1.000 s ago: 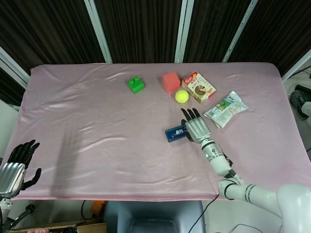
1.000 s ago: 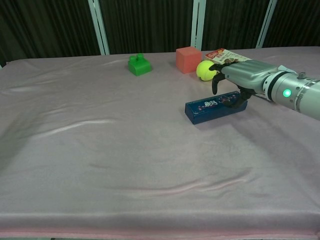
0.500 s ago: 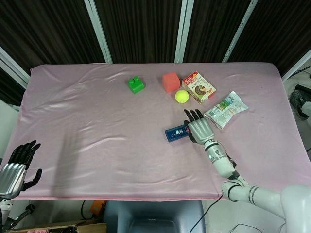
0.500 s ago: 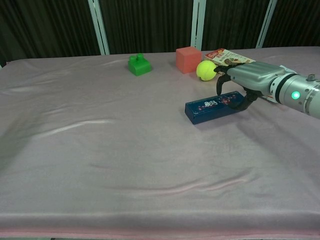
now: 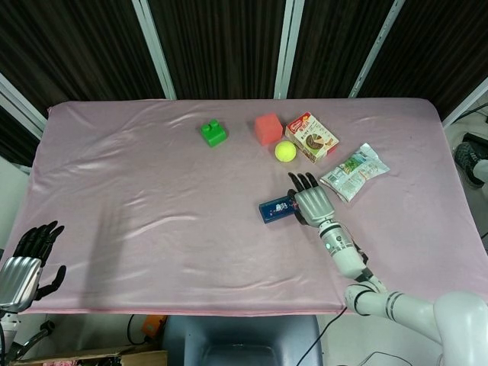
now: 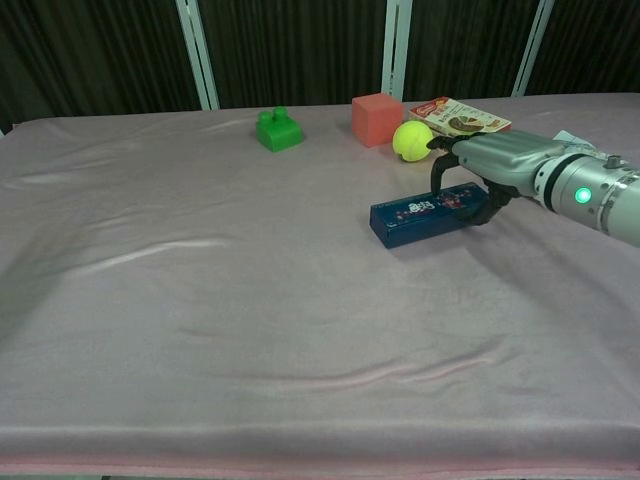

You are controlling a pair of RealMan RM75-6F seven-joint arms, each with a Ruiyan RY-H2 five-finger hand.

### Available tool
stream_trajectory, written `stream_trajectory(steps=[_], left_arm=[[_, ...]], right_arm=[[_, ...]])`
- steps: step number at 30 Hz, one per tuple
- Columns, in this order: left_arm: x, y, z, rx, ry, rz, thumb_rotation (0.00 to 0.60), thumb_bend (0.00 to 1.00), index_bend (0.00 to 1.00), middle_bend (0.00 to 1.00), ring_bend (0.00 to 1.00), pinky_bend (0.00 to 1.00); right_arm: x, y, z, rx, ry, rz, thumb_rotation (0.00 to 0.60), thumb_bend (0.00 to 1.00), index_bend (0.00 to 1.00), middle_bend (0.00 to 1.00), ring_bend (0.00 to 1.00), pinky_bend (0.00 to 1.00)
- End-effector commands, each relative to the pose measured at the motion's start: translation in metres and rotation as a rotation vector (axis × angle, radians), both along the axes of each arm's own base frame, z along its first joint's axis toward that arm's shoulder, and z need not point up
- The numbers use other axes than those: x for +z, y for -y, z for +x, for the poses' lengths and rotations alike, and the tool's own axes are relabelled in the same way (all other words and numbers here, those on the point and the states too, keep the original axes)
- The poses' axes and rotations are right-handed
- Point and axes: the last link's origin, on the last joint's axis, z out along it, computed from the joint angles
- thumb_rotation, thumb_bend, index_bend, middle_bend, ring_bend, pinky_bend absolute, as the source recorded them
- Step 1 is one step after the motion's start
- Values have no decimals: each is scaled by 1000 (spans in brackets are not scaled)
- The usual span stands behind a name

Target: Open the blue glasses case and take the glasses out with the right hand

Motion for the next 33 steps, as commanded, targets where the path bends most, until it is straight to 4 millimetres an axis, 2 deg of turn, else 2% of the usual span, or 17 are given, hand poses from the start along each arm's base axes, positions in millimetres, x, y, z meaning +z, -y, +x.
stream_trajectory(steps=[1, 16, 25, 33], left_arm=[[1, 0, 0, 1, 0, 2, 600, 430, 0, 19, 0, 58], [2, 1, 0, -3, 5, 7, 600, 431, 0, 17, 0, 57], [2, 1, 0, -4, 7, 5, 600, 431, 0, 16, 0, 58], [2, 2, 0, -3, 8, 5, 600, 430, 0, 17, 0, 58]], right_arm=[[0, 1, 1, 0, 3, -3, 600, 524, 473, 64, 0, 0], [-3, 1, 3, -4, -1, -8, 600, 527, 505, 78, 0, 0], [-2, 2, 4, -4, -7, -13, 600, 621, 551, 111, 3, 0], [-2, 7, 12, -6, 10, -29, 600, 628, 566, 125, 12, 0]])
